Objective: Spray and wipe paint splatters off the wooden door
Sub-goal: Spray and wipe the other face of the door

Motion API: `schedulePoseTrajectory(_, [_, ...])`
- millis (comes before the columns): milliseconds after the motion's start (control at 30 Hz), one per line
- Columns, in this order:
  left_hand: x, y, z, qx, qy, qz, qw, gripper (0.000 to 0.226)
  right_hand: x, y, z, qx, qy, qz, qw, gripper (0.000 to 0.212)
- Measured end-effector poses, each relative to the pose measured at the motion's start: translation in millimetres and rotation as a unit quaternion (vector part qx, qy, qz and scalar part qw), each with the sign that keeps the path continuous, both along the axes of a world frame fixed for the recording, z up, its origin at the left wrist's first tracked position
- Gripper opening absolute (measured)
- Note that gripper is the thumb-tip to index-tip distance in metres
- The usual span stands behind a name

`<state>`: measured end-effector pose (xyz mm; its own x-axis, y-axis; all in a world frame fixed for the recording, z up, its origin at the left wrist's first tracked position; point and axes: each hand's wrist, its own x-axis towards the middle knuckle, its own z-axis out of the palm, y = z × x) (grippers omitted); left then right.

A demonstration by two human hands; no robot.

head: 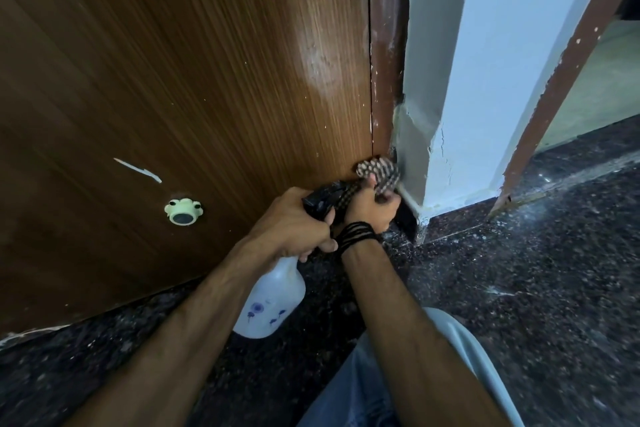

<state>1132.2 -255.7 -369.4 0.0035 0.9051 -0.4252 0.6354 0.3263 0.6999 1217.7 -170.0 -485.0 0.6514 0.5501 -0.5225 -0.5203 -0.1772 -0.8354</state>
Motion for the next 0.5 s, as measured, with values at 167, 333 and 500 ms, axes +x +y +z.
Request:
schedulePoseTrajectory(167, [5, -1, 3, 0.013, -0.010, -0.010, 1.000, 0.025, 1, -3, -15, -0.085, 0.128, -0.006, 0.988, 0.022])
schedulePoseTrajectory(333, [4, -3, -3, 0.010, 0.003, 0.000, 1.000, 0.025, 7, 6, 11, 0.097, -0.033, -0.017, 0.995, 0.028])
schedulePoseTrajectory(500, [-2, -5, -5, 0.000, -0.005, -0.002, 1.000, 0.024, 6, 12, 5, 0.085, 0.016, -0.077, 0.993, 0.031])
